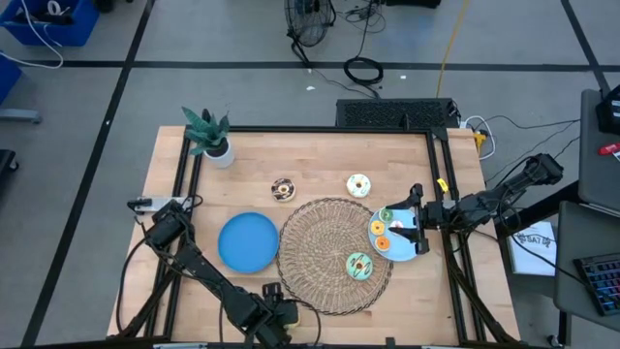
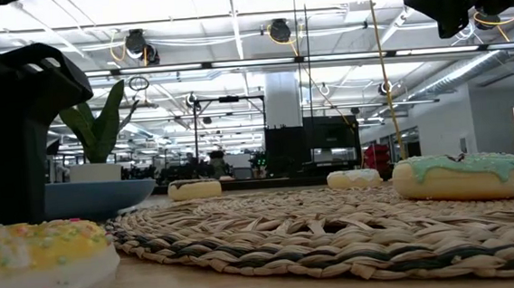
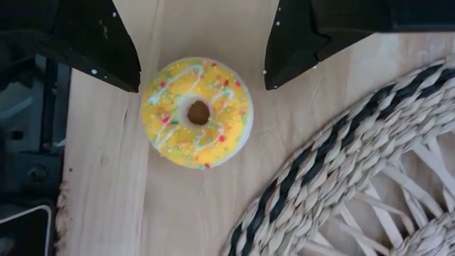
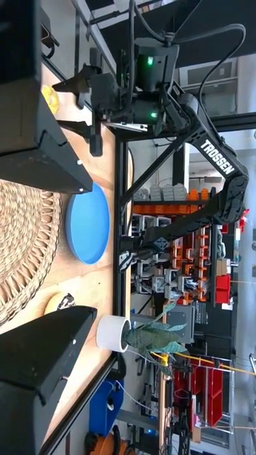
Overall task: Pick & Place donuts
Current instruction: Put the small yellow donut on the light blue plate
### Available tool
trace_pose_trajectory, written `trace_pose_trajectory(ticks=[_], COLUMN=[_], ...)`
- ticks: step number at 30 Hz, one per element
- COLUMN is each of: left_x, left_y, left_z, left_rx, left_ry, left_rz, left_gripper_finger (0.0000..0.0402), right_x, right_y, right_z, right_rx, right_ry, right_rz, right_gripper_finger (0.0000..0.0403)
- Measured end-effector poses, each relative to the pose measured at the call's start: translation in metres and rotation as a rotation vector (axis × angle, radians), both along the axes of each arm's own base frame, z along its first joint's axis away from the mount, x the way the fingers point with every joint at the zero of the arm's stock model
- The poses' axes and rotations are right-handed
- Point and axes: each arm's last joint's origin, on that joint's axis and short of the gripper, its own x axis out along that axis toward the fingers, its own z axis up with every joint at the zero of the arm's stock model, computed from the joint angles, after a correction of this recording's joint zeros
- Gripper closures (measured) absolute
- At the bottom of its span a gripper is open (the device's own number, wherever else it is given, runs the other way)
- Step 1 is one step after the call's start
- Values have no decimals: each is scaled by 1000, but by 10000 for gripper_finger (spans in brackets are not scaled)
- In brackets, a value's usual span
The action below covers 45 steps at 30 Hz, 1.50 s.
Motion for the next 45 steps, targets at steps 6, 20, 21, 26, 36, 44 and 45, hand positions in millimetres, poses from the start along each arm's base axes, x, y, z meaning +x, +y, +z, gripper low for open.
trace_pose_trajectory(ticks=[6, 20, 21, 26, 36, 44, 45], left_x=[1, 8, 8, 6, 4, 2, 2], left_y=[-1, -5, -5, -4, -3, -2, -2], left_z=[0, -15, -15, -15, -17, -16, -15], left_rx=[-14, -12, -12, -15, -21, -21, -22], left_ry=[-15, -31, -28, -8, 35, 63, 68], left_rz=[0, -19, -20, -26, -47, -62, -64], left_gripper_finger=[103, 103, 103, 103, 103, 103, 103], right_x=[0, 0, 0, 0, 0, 0, 0], right_y=[0, 0, 0, 0, 0, 0, 0], right_z=[0, 0, 0, 0, 0, 0, 0], right_rx=[0, 3, 3, 4, 5, 5, 5], right_ry=[0, 1, 1, 0, 0, 0, 0], right_rz=[0, 0, 0, 0, 1, 1, 1], right_gripper_finger=[147, 147, 147, 147, 147, 147, 147])
